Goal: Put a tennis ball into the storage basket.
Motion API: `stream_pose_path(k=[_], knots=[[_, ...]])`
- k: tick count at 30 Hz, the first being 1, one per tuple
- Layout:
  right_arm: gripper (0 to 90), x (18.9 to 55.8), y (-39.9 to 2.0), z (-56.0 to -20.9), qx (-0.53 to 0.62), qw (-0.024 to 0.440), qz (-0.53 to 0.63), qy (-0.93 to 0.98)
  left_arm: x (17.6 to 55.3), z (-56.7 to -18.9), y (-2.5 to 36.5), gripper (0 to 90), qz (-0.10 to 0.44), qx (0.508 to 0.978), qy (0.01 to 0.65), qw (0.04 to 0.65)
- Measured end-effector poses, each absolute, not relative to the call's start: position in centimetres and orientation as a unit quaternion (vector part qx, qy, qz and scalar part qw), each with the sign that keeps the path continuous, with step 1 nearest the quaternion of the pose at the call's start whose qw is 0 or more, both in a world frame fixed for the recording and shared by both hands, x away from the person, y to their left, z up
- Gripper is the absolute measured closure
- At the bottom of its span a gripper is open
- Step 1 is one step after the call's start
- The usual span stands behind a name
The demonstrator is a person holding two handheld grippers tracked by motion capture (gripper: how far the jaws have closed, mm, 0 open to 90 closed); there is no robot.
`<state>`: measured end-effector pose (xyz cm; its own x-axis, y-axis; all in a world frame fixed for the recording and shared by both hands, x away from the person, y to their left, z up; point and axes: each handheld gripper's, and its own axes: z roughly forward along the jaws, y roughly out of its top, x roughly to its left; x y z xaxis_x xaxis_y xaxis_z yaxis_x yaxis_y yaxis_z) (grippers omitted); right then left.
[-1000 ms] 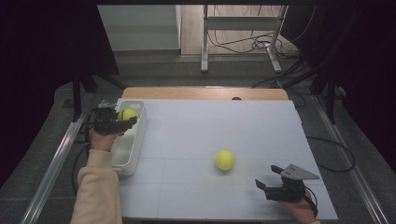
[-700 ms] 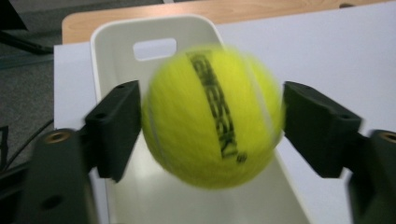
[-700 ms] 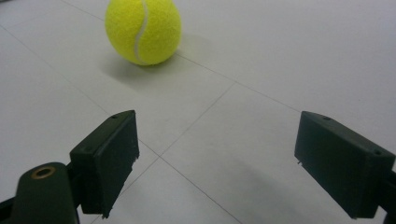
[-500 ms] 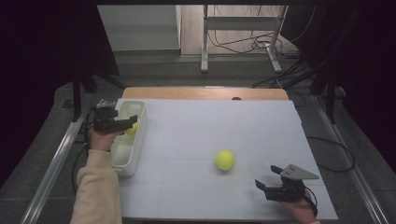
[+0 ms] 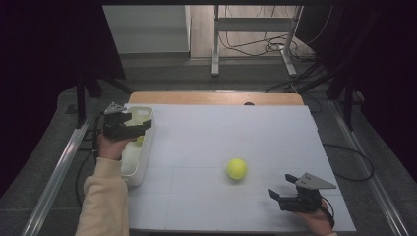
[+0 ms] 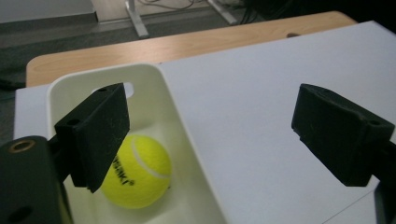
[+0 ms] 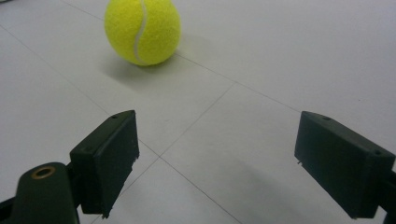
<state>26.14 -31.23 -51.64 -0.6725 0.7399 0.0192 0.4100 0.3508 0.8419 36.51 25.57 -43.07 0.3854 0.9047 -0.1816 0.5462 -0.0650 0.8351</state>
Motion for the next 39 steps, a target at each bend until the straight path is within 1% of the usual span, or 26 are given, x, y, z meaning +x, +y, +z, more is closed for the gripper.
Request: stream_pose_path(k=[4, 14, 18, 23, 31, 39], knots=[[14.2, 26.2, -31.2, -51.6, 0.360, 0.188, 0.443, 0.799, 36.4, -42.9, 25.1, 12.5, 0.189, 0.700, 0.510, 0.463], [14.3, 26.3, -31.2, -51.6, 0.363, 0.190, 0.447, 0.795, 36.0, -42.3, 23.3, 13.5, 0.149, 0.703, 0.470, 0.512], [14.3, 26.4, -31.3, -51.6, 0.365, 0.192, 0.447, 0.794, 35.7, -42.1, 22.6, 13.7, 0.152, 0.708, 0.462, 0.511], [14.3, 26.5, -31.1, -51.6, 0.362, 0.192, 0.448, 0.795, 35.3, -41.9, 21.7, 13.7, 0.142, 0.716, 0.441, 0.522], [14.4, 26.7, -31.0, -51.5, 0.362, 0.195, 0.450, 0.793, 35.2, -42.1, 20.9, 13.9, 0.131, 0.724, 0.430, 0.522], [14.4, 26.5, -31.1, -51.5, 0.364, 0.194, 0.451, 0.791, 35.1, -42.2, 19.3, 14.4, 0.116, 0.736, 0.413, 0.524]])
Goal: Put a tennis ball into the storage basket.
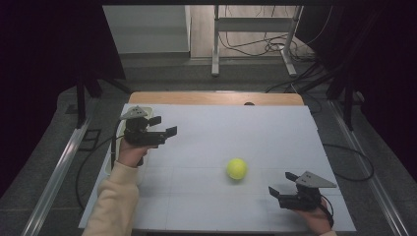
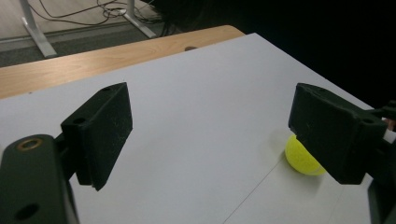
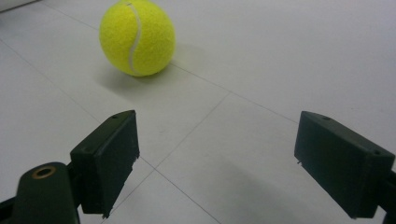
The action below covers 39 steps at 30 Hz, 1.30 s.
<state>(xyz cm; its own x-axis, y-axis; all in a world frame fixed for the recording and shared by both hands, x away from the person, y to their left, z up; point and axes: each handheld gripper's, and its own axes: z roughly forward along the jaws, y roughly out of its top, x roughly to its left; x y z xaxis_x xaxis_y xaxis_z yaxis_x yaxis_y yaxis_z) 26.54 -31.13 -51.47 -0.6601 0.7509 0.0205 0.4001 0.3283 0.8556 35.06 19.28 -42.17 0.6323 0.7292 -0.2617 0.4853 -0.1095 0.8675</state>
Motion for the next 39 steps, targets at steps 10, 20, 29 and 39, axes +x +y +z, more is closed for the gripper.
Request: stream_pose_path(k=[10, 20, 29, 39], knots=[[14.4, 26.5, -31.2, -51.4, 0.364, 0.193, 0.452, 0.791, 34.9, -42.3, 18.3, 14.3, 0.117, 0.747, 0.399, 0.519], [14.4, 26.8, -31.2, -51.5, 0.367, 0.193, 0.453, 0.790, 34.8, -42.6, 17.6, 14.3, 0.110, 0.758, 0.388, 0.512], [14.4, 26.8, -31.0, -51.5, 0.368, 0.197, 0.450, 0.790, 34.6, -43.0, 16.1, 14.2, 0.106, 0.775, 0.367, 0.503], [14.9, 27.0, -30.9, -51.4, 0.366, 0.205, 0.454, 0.786, 34.4, -43.9, 14.4, 14.3, 0.092, 0.793, 0.353, 0.488]])
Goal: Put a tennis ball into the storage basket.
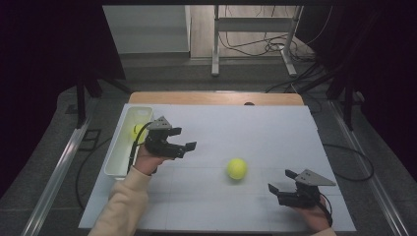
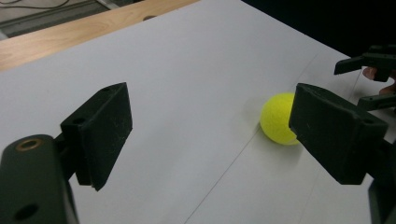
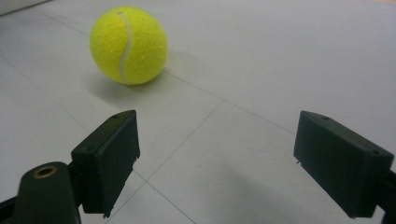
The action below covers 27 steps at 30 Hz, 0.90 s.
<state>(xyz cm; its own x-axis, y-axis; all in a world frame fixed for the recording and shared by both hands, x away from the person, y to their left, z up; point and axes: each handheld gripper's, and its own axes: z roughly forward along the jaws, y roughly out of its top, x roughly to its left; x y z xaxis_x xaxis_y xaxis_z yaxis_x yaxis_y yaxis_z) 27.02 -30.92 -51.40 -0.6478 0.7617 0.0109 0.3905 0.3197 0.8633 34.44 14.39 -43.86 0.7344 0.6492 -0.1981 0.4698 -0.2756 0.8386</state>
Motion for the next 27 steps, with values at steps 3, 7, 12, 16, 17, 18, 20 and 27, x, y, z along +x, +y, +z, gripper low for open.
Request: stream_pose_path(k=[3, 7, 12, 16, 17, 18, 20, 27], knots=[[15.1, 27.0, -30.9, -51.4, 0.365, 0.205, 0.455, 0.786, 34.4, -44.1, 14.0, 14.2, 0.089, 0.798, 0.348, 0.484], [15.1, 27.0, -30.9, -51.4, 0.363, 0.203, 0.455, 0.787, 34.4, -44.3, 13.6, 14.2, 0.084, 0.800, 0.346, 0.483], [15.1, 27.0, -30.9, -51.4, 0.362, 0.202, 0.454, 0.788, 34.4, -44.4, 13.1, 14.3, 0.079, 0.803, 0.341, 0.483], [15.1, 26.9, -30.8, -51.4, 0.360, 0.200, 0.455, 0.789, 34.1, -44.4, 12.5, 14.2, 0.077, 0.809, 0.332, 0.479], [15.1, 26.9, -30.8, -51.4, 0.360, 0.200, 0.454, 0.790, 34.0, -44.4, 12.4, 14.2, 0.076, 0.810, 0.329, 0.479], [15.1, 26.9, -30.8, -51.4, 0.360, 0.200, 0.454, 0.790, 34.0, -44.3, 12.3, 14.2, 0.075, 0.811, 0.327, 0.479], [15.1, 26.9, -30.8, -51.5, 0.361, 0.199, 0.453, 0.791, 33.9, -44.4, 12.1, 14.2, 0.073, 0.813, 0.324, 0.479], [15.1, 26.8, -30.8, -51.4, 0.361, 0.200, 0.450, 0.792, 34.0, -44.8, 11.5, 14.2, 0.066, 0.818, 0.320, 0.473]])
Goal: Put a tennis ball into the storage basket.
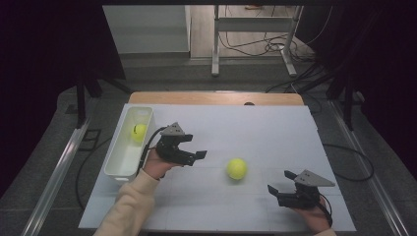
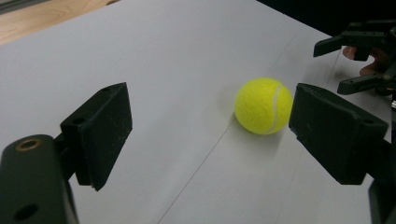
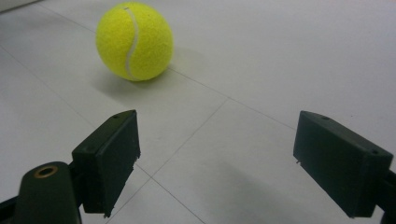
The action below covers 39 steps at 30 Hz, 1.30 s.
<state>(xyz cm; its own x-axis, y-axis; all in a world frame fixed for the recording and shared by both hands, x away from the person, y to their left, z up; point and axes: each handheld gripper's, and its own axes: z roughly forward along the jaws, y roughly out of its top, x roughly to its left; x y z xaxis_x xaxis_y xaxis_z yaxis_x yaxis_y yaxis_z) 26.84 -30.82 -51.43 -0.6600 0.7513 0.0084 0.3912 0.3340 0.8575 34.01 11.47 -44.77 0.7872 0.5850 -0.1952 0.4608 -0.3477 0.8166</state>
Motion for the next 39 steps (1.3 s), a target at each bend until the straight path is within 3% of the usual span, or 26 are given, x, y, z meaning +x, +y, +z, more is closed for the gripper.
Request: stream_pose_path(k=[39], knots=[[15.3, 26.9, -30.7, -51.6, 0.357, 0.197, 0.446, 0.797, 33.0, -47.5, 4.8, 13.9, 0.011, 0.856, 0.266, 0.444]])
